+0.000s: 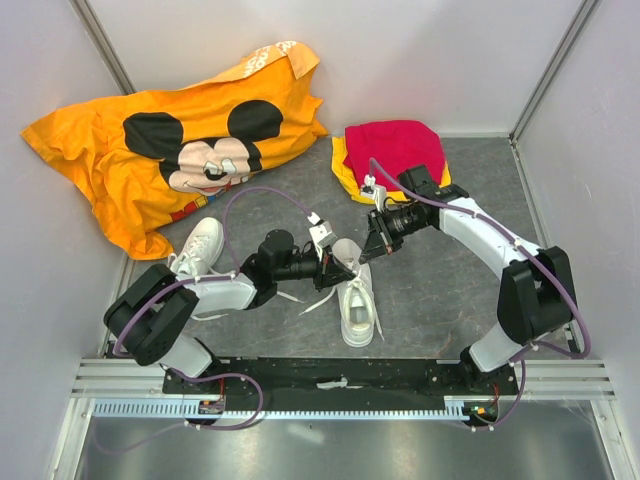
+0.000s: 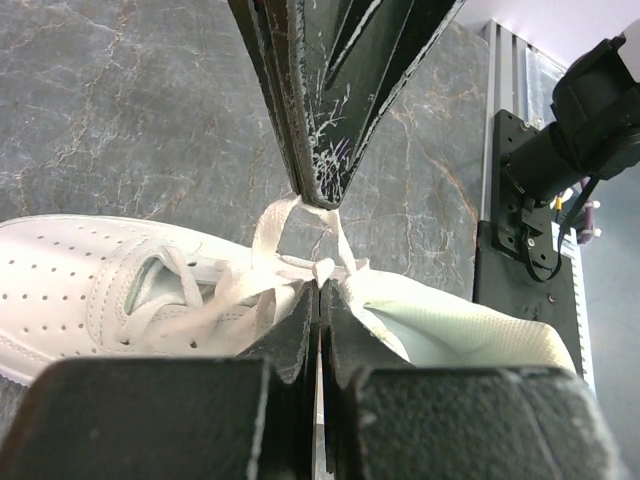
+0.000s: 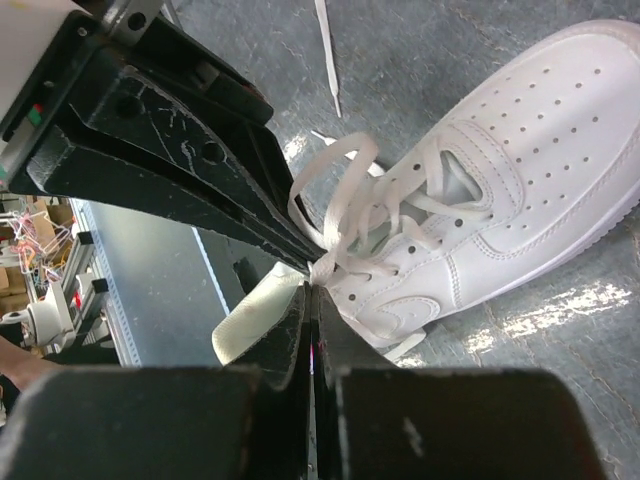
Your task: Tie the shoes
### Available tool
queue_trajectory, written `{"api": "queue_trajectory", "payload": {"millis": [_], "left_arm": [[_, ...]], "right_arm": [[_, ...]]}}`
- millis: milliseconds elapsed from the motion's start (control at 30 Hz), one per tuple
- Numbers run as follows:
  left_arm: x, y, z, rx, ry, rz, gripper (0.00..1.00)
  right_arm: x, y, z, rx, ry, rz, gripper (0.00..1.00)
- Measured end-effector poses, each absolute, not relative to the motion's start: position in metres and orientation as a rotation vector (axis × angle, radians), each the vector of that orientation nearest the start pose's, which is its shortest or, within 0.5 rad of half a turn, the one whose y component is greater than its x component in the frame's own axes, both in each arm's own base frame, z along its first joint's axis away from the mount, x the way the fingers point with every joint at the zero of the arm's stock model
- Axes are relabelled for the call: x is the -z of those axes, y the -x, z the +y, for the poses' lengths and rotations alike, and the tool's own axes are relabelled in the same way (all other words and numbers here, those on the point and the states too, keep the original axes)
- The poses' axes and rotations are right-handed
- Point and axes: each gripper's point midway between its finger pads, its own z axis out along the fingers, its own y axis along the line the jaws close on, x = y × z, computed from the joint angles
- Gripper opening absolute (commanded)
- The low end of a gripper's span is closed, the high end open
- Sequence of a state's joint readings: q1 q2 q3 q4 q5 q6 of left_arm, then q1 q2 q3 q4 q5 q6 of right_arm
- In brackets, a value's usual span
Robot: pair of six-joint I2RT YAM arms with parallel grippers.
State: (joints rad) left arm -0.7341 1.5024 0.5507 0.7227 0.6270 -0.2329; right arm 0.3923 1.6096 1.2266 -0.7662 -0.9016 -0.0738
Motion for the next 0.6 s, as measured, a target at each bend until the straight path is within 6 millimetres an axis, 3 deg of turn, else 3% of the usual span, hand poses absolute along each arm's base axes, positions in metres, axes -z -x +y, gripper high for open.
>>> {"api": "queue_trajectory", "payload": {"millis": [400,600], "left_arm": [[-0.138,-0.218,-0.35,1.271,-0.904,1.65,0.02],[-0.128,-0.224,-0.359,1.337,-0.818,1.702,0.02]], "right_arm": [[-0.151,-0.235,0.249,-1.348,0.845,2.446,0.0],[-0.158,-0.236,0.252,-1.349,0.84,2.416,0.0]]}}
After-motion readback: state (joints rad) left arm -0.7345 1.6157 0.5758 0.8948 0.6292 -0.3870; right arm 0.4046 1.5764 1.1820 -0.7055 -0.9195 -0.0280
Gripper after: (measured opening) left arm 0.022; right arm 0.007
